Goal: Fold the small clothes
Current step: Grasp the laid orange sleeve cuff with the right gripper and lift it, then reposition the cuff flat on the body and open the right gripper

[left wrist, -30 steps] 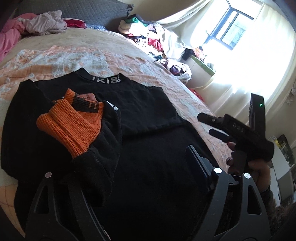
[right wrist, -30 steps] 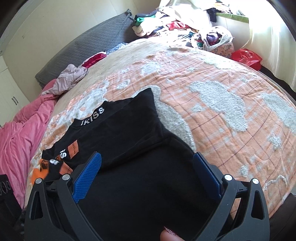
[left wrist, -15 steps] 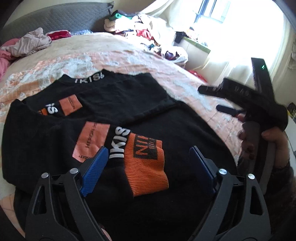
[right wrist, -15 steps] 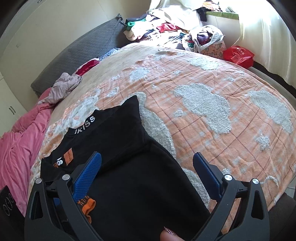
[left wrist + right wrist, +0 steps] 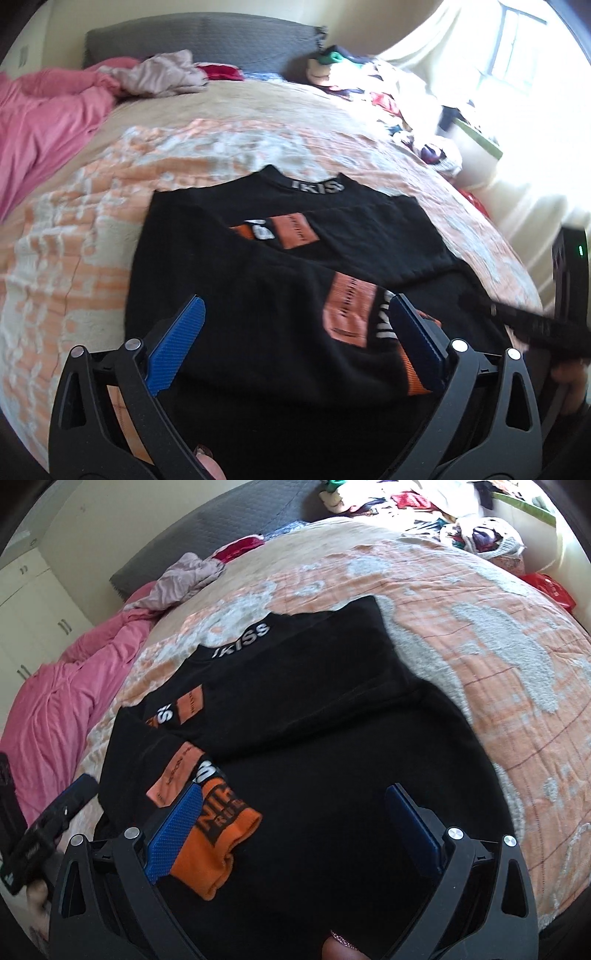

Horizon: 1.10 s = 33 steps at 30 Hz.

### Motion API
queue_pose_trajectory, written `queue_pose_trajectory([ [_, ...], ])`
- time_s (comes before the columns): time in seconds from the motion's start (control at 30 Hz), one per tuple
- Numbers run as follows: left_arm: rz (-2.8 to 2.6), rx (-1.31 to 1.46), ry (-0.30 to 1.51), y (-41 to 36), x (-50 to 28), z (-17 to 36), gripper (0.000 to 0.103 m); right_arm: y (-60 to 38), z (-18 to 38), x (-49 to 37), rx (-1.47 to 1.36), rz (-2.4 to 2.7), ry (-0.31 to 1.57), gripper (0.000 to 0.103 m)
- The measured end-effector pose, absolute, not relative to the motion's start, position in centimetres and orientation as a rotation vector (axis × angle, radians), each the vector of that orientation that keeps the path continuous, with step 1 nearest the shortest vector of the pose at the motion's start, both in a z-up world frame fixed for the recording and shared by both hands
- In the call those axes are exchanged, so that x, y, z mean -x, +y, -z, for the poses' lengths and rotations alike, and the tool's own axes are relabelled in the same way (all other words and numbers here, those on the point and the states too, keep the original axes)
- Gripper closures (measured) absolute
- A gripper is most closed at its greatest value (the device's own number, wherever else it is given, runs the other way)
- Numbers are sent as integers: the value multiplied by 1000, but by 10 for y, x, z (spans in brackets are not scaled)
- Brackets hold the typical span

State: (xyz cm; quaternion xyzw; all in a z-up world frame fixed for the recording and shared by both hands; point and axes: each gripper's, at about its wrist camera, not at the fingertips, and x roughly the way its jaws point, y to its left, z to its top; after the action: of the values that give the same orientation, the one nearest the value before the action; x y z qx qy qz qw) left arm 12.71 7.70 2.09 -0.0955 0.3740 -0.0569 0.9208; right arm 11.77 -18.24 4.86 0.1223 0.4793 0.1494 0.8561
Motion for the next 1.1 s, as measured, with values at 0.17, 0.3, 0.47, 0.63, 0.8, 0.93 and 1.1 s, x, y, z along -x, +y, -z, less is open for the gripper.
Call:
queue_pose_trajectory([
  [0.17, 40, 269, 779, 107, -126, -16, 10, -151, -34, -114, -214, -377, 1078, 21],
  [0.3, 3, 321, 772, 124, -124, -16, 10, -138, -31, -111, -194, -375, 1072, 35],
  [0.47, -29, 389, 764, 140, -121, -15, 10, -125, -37, -110, -139, -398, 1025, 72],
  [0.63, -48, 442, 721, 155, -114, -20, 10, -107, -52, -110, -65, -483, 941, 90],
  [0.8, -83, 483, 703, 173, -112, -22, 10, -99, -81, -118, -27, -537, 859, 91],
  [0.93, -99, 525, 690, 189, -113, -22, 10, -101, -108, -130, 9, -559, 790, 91],
  [1.1, -79, 580, 677, 199, -123, -26, 10, -114, -137, -152, 73, -542, 723, 91],
])
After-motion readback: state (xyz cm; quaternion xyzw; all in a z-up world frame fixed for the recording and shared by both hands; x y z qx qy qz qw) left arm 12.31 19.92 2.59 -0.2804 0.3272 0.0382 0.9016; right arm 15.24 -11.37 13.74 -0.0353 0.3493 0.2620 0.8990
